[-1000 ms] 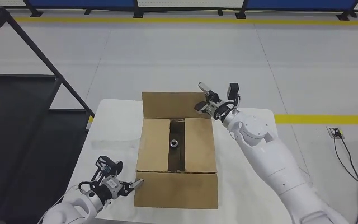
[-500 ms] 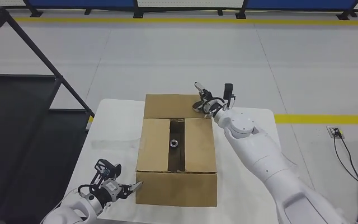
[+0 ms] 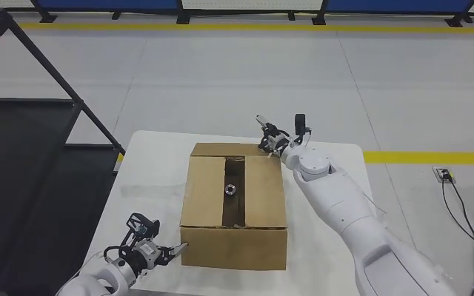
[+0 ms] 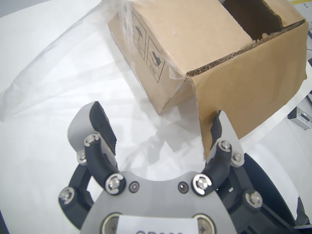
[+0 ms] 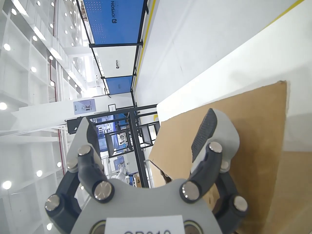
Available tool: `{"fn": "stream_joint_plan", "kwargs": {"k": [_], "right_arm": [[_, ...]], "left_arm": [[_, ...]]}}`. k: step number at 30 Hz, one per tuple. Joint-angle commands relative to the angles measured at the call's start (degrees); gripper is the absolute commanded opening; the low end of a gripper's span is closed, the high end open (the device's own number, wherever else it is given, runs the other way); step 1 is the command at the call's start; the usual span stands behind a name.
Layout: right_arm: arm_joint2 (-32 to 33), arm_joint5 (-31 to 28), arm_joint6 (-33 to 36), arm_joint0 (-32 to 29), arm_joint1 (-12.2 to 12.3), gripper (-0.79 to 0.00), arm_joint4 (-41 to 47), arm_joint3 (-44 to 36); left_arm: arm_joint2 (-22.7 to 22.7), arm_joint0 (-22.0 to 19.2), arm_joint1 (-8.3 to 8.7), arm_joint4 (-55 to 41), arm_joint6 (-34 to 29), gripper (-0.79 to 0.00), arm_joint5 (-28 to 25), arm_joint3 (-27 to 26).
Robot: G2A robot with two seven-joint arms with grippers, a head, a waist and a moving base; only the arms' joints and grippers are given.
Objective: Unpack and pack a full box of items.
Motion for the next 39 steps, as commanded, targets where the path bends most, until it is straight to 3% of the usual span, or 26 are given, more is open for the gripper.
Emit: {"fn": "stream_joint_plan", "kwargs": {"k": [1,7,16,26,39], "right_arm": [[0.25,-0.32,-0.27,0.21,-0.24,0.0,-0.12,0.59],[2.86,-7.44,4.18,0.18,-0.11,0.0,2.0,0.47],[4.95,-13.36,25.29,-2.5,2.51,0.0,-1.03,-6.28],[3.96,-5.61,26.38,-8.82,5.08,0.0,-14.06,-19.3],[3.71,0.94,29.17,-12.18,5.36,0.0,-17.62,-27.3]], "left_arm": [[0.08,-0.03,0.04,0.17,-0.04,0.0,0.0,0.0],[-1.53,0.72,0.26,-1.01,1.49,0.0,-1.1,-1.16],[-11.33,3.92,0.95,-12.83,3.06,0.0,-4.46,-4.32],[-16.91,5.82,1.18,-20.41,3.73,0.0,-3.95,-3.03],[-14.59,6.12,1.36,-20.43,2.14,0.0,-5.35,-4.19]]}}
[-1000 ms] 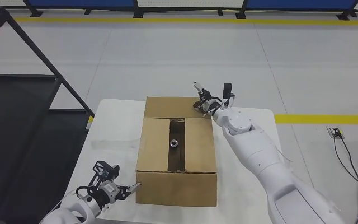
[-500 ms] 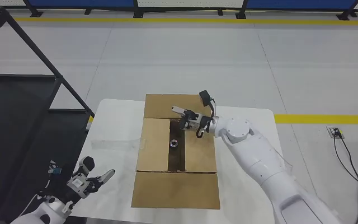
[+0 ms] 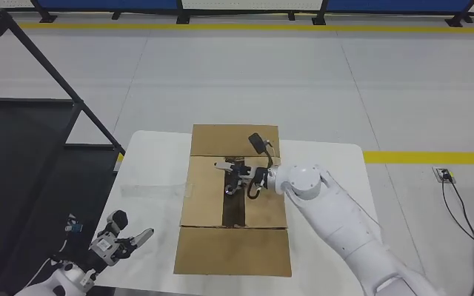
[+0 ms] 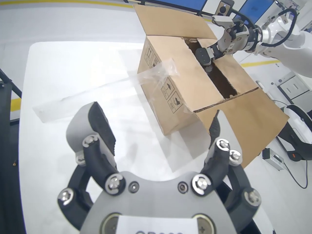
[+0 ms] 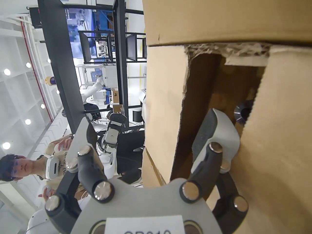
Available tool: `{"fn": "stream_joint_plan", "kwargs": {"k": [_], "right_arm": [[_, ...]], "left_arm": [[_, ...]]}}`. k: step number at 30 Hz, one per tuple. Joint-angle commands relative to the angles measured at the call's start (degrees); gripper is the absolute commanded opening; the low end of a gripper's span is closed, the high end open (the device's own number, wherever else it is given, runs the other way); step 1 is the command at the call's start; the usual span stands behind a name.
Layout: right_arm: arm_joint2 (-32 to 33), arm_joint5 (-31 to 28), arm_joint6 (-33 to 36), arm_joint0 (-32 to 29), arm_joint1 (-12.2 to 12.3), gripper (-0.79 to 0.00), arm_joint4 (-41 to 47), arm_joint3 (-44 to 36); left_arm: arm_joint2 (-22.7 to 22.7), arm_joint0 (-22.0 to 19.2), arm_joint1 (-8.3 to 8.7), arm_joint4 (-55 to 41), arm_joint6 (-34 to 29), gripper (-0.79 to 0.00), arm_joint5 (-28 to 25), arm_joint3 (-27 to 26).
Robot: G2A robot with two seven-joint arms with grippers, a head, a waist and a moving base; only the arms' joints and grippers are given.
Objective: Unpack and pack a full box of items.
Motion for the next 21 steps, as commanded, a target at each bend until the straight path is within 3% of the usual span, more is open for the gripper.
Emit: {"fn": "stream_joint_plan", "kwargs": {"k": [1,11,21], "right_arm": [[-0.25,-0.14,0.78,0.03,-0.32,0.0,0.76,-0.01],[-1.73,-2.33,3.56,1.73,-2.87,0.0,5.65,4.05],[1.77,-6.64,8.76,2.61,-3.84,0.0,15.01,6.5]], "left_arm": [[0.53,-0.03,0.0,0.28,0.0,0.0,0.07,-0.24],[3.48,0.01,-0.14,4.08,1.57,0.0,1.91,-1.87],[6.28,0.4,-0.22,8.03,2.92,0.0,2.06,-3.26]]}}
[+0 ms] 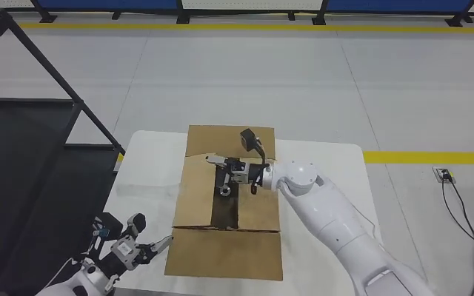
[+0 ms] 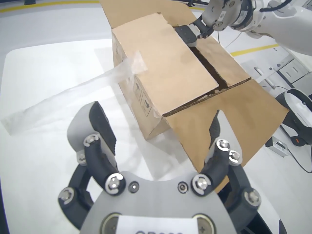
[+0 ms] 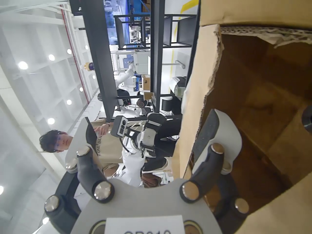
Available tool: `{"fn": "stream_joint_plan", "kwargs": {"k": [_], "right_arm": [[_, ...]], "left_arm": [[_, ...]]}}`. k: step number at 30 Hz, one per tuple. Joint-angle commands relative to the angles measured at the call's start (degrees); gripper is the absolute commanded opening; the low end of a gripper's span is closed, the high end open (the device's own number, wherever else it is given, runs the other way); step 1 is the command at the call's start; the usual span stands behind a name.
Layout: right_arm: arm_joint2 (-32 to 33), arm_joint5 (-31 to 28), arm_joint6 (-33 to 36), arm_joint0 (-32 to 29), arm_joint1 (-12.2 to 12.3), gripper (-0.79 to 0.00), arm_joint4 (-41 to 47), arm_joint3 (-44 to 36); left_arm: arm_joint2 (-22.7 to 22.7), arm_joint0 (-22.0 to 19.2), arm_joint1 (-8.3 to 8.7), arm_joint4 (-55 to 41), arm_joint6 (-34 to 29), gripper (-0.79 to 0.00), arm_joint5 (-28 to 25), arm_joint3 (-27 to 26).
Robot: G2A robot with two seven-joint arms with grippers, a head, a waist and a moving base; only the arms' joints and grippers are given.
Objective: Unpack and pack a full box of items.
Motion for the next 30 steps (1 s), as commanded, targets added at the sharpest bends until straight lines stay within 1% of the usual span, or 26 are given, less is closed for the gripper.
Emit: {"fn": "stream_joint_plan", "kwargs": {"k": [1,8,16,23,27,28,30], "right_arm": [[0.44,-0.09,1.15,0.08,-0.12,0.0,1.36,0.05],[0.44,0.84,4.42,1.29,-1.17,0.0,4.22,0.74],[0.24,0.14,6.98,3.12,-3.16,0.0,9.27,3.45],[-0.61,-0.08,8.48,4.95,-5.08,0.0,11.62,6.88],[-1.18,-1.35,6.71,6.31,-5.86,0.0,10.11,9.54],[-1.48,-1.42,7.1,6.82,-5.85,0.0,8.75,10.3],[-2.25,-2.71,5.64,7.87,-5.59,0.0,4.17,12.0]], "left_arm": [[0.57,-0.12,-0.01,0.66,-0.03,0.0,0.12,-0.21],[4.03,-2.15,-0.18,5.34,0.11,0.0,3.5,-0.83],[9.91,-5.85,-0.92,9.34,1.77,0.0,12.2,0.22],[13.97,-8.65,-1.32,11.53,1.4,0.0,14.15,1.57],[14.7,-9.24,-1.44,12.12,1.86,0.0,14.62,1.71],[14.43,-9.08,-1.44,12.11,2.38,0.0,14.77,1.59],[13.19,-8.33,-1.4,11.44,3.44,0.0,14.76,1.36]]}}
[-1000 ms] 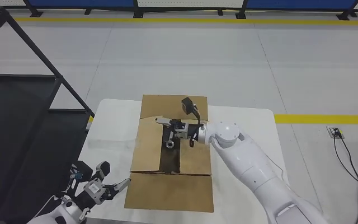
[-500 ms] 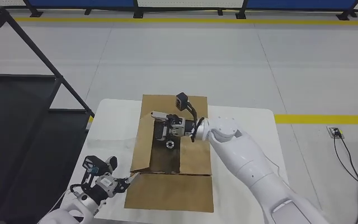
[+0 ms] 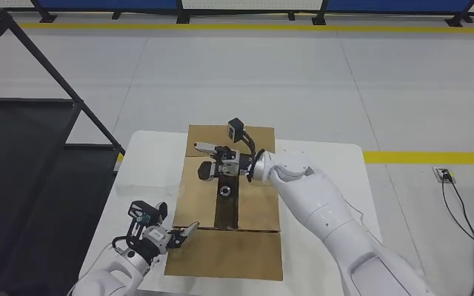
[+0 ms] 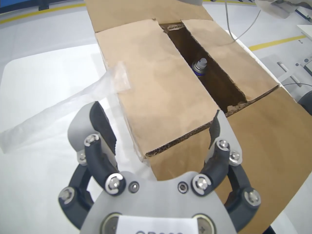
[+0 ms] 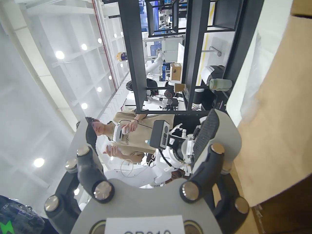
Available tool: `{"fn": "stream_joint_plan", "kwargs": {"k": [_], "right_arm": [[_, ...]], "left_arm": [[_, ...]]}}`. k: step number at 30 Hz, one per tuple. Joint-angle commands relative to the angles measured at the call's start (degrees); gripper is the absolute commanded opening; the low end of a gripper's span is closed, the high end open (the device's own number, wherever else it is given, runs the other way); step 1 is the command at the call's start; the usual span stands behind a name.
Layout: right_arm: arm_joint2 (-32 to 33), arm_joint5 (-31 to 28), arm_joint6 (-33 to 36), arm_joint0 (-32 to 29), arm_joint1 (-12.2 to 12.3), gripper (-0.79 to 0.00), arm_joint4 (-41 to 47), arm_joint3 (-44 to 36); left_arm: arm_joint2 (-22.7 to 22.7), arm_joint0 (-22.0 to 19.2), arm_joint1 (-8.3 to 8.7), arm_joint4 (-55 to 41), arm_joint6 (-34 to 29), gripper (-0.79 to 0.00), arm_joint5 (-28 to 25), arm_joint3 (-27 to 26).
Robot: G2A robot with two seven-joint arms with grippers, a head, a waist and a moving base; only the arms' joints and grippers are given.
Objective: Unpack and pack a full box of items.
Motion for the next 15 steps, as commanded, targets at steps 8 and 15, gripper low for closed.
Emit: {"fn": "stream_joint_plan", "kwargs": {"k": [8,15], "right_arm": [[0.11,-3.44,-11.12,-0.51,1.79,0.0,-12.04,1.72],[0.11,-3.44,-11.12,-0.51,1.79,0.0,-12.04,1.72]], "left_arm": [[-9.2,4.76,0.42,-4.3,3.54,0.0,-0.83,-0.46],[-15.26,6.97,0.55,-9.58,3.73,0.0,-1.38,0.74]]}}
